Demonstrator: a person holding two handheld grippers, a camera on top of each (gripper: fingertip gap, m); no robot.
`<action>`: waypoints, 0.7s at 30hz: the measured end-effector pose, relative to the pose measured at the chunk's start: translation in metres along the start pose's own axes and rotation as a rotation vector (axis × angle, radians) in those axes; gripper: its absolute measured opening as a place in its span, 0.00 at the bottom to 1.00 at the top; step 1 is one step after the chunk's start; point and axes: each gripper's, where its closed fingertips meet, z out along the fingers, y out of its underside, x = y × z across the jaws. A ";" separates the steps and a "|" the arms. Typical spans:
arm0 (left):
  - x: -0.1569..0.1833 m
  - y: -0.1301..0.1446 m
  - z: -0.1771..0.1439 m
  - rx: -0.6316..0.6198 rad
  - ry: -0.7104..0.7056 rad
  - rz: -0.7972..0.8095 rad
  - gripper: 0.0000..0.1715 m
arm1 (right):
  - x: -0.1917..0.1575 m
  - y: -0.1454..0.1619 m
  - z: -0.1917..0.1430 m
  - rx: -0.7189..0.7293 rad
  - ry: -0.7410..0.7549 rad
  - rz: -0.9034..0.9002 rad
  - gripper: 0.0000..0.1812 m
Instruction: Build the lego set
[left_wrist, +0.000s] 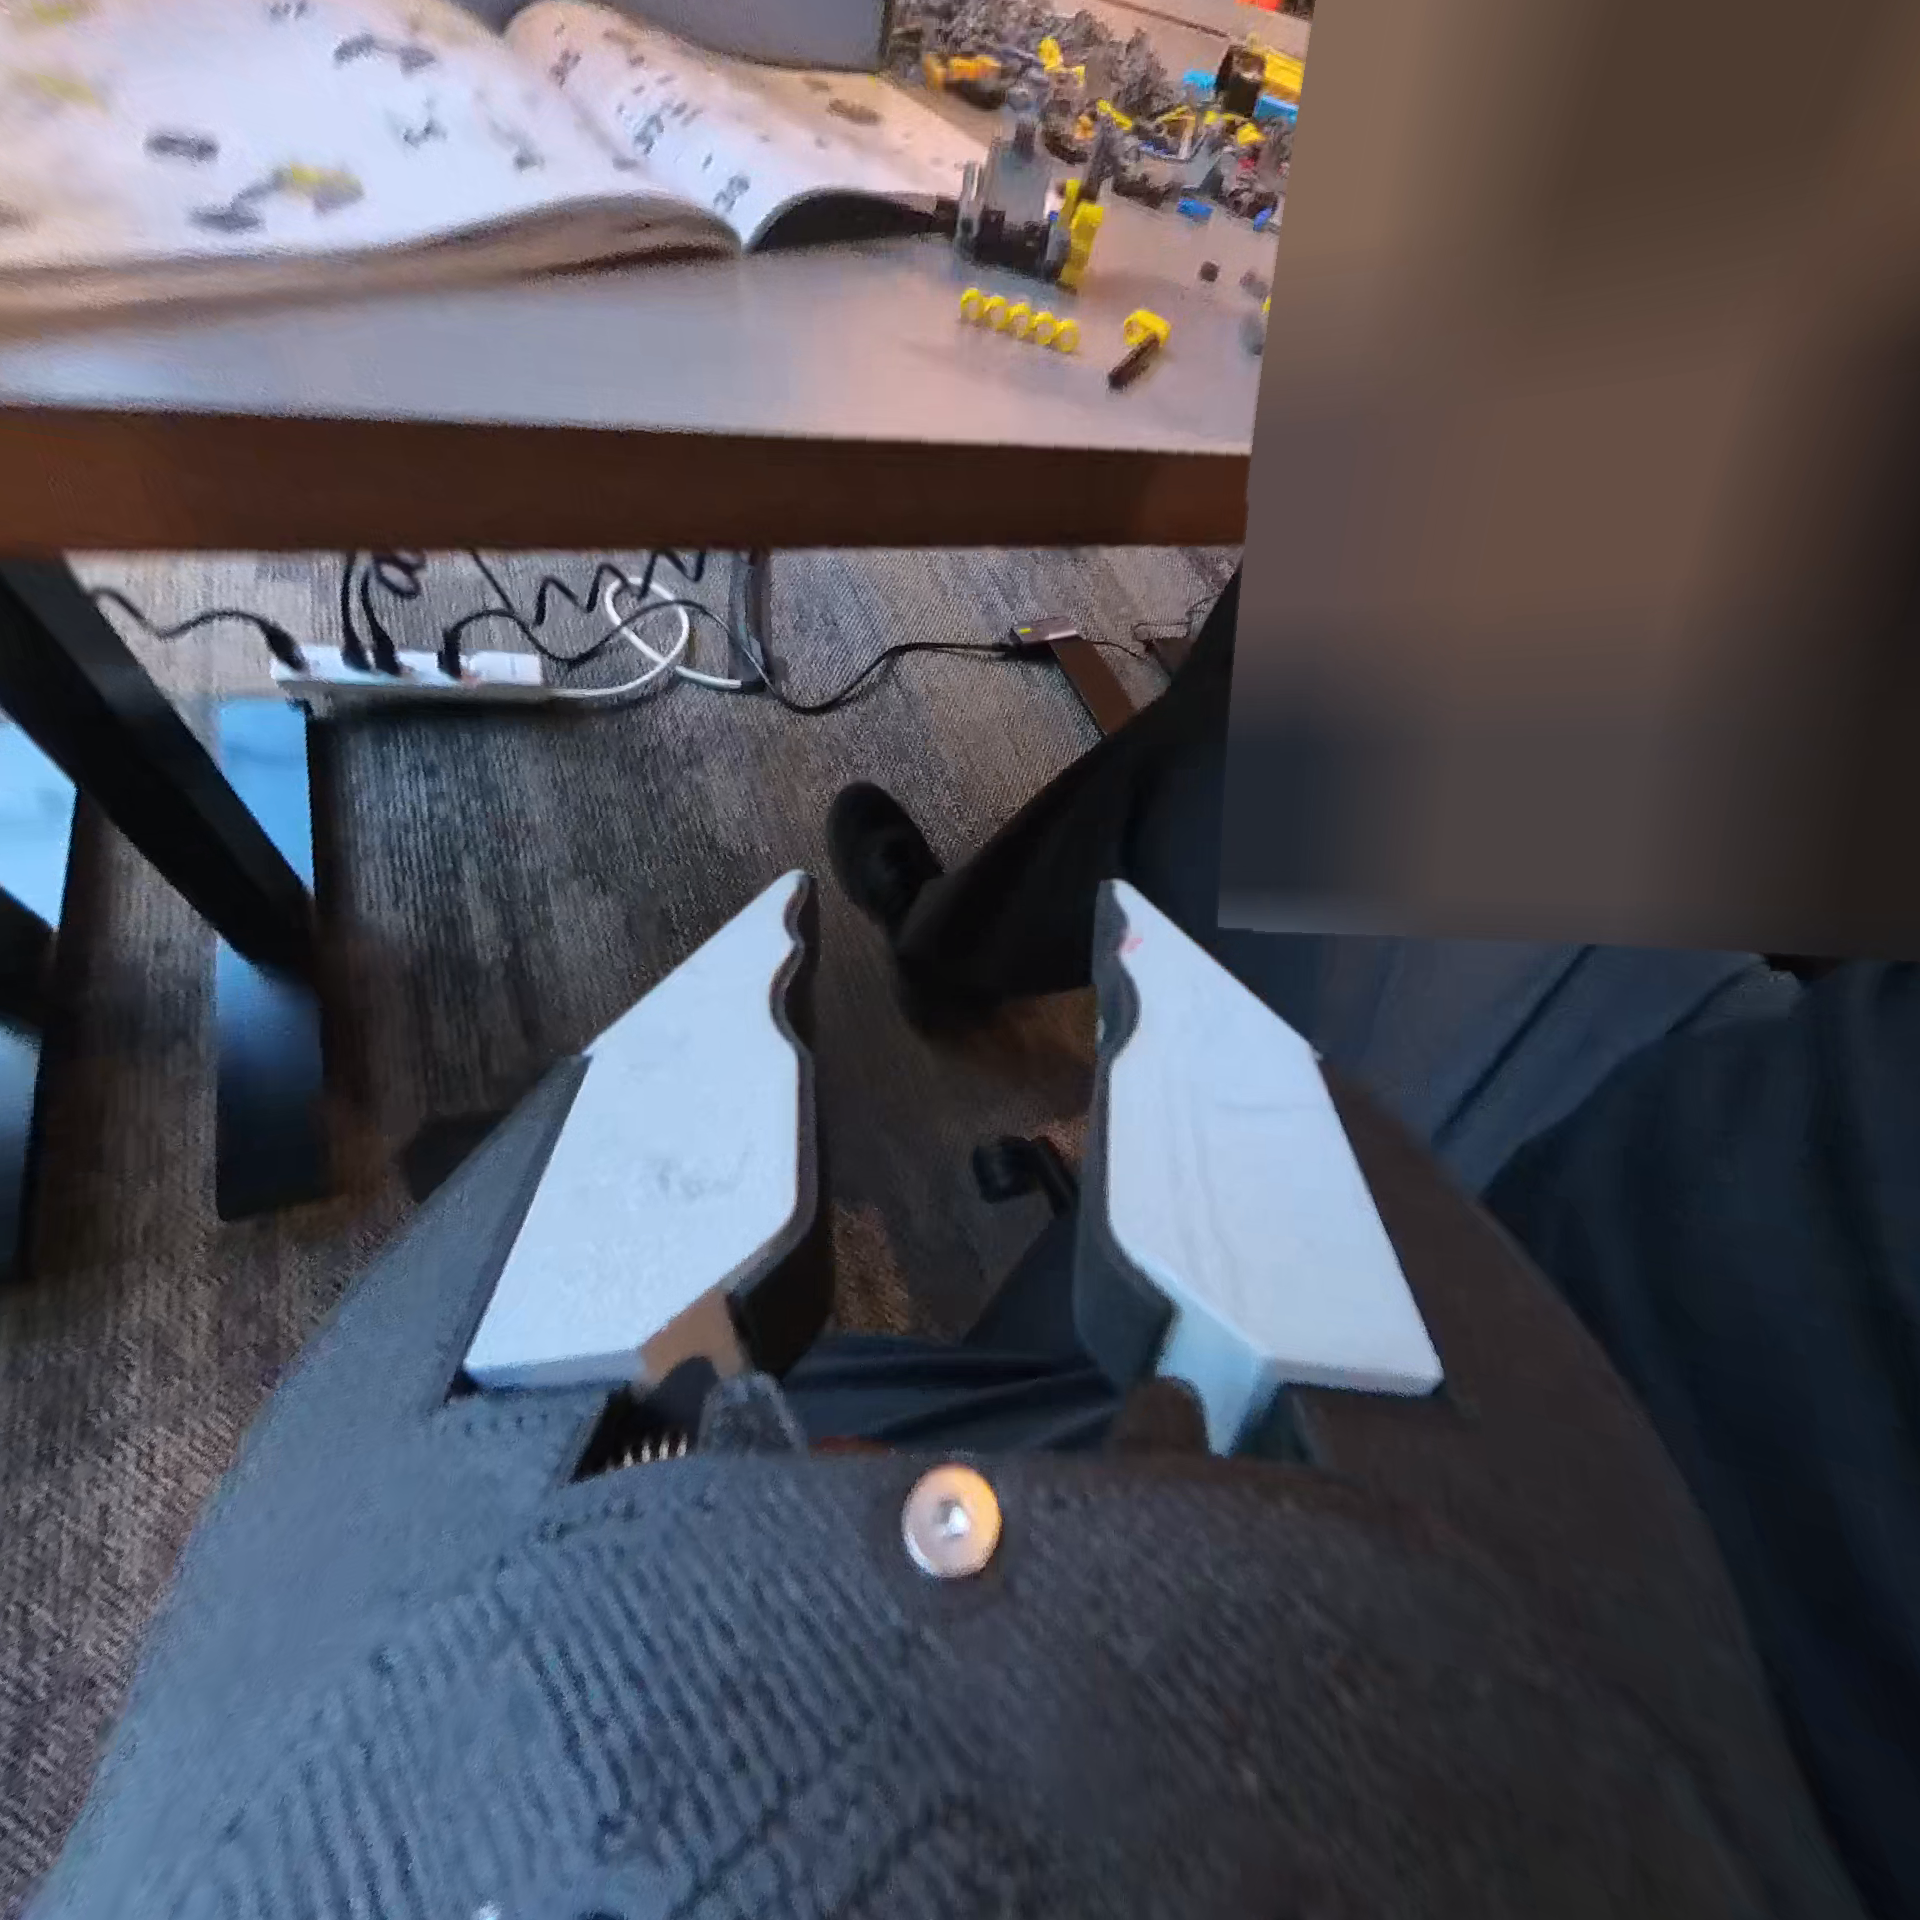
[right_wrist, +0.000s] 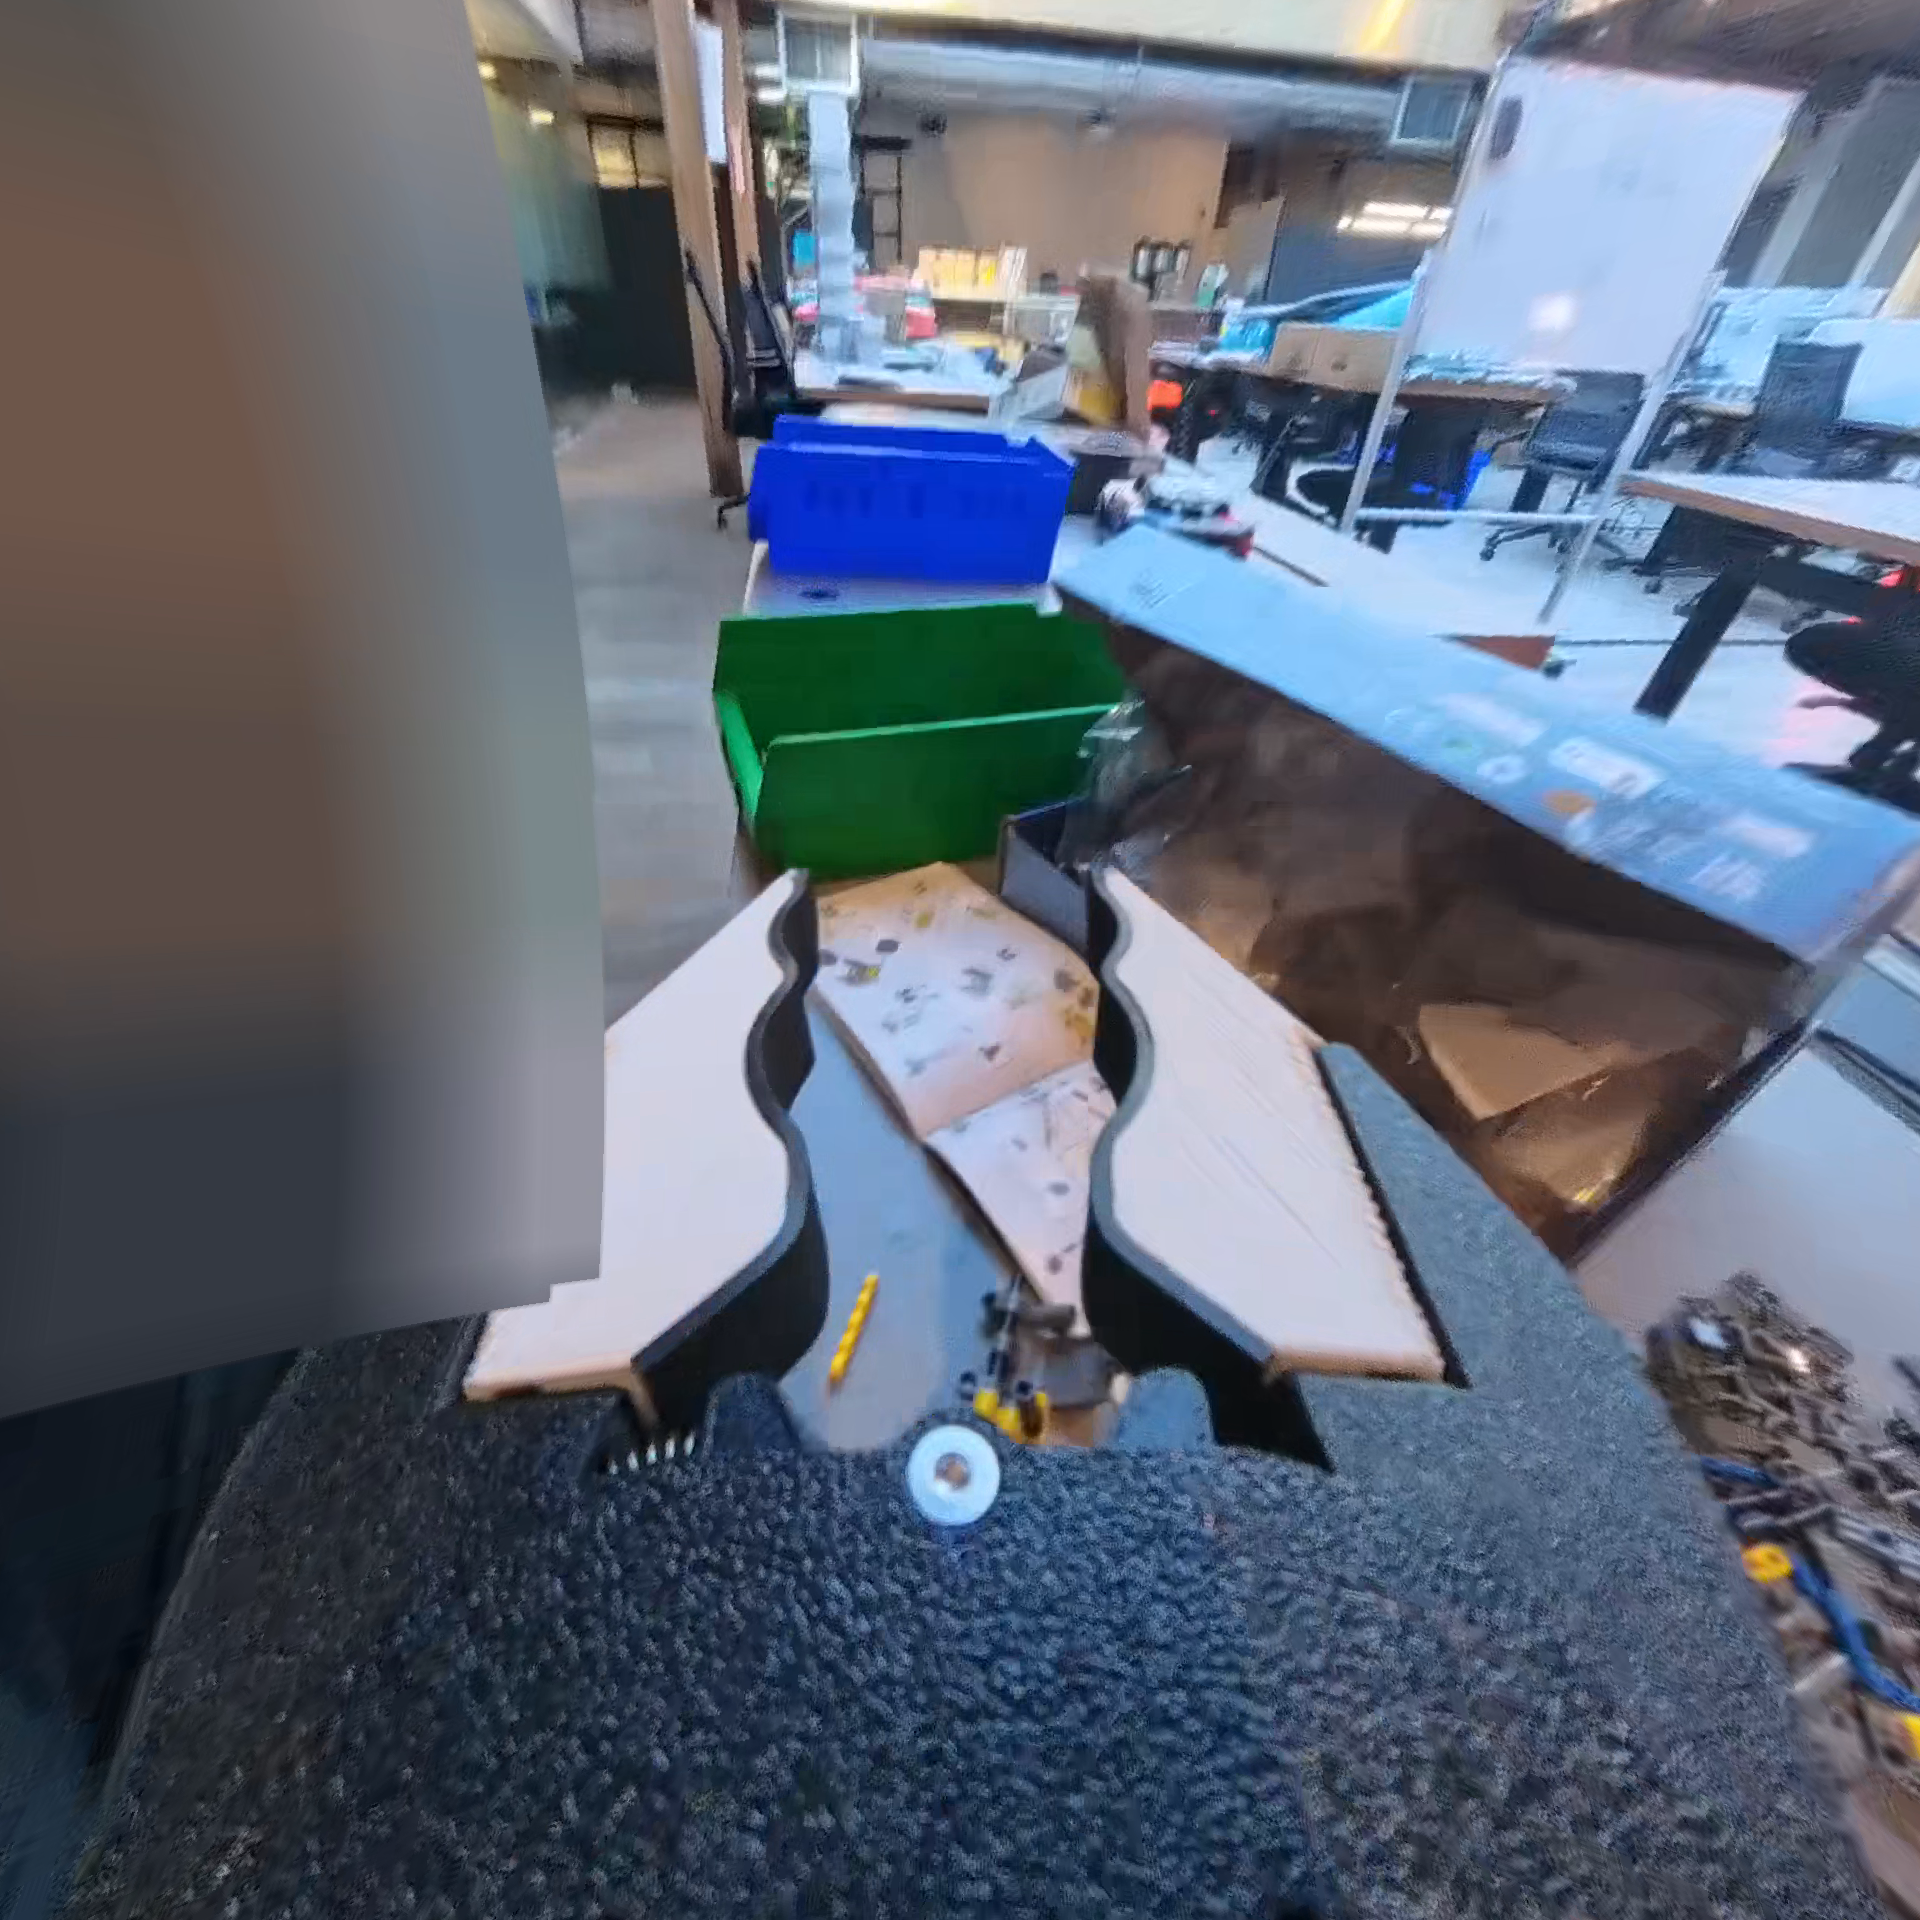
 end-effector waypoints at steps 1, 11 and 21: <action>-0.003 -0.005 0.007 -0.007 -0.005 0.042 0.30 | 0.005 -0.005 -0.001 -0.001 -0.001 0.012 0.28; 0.045 -0.090 0.084 0.093 0.169 0.200 0.27 | -0.025 0.092 -0.037 -0.192 0.030 0.184 0.28; 0.050 -0.056 0.080 0.013 0.094 0.343 0.30 | -0.058 0.139 -0.026 -0.240 0.095 0.240 0.34</action>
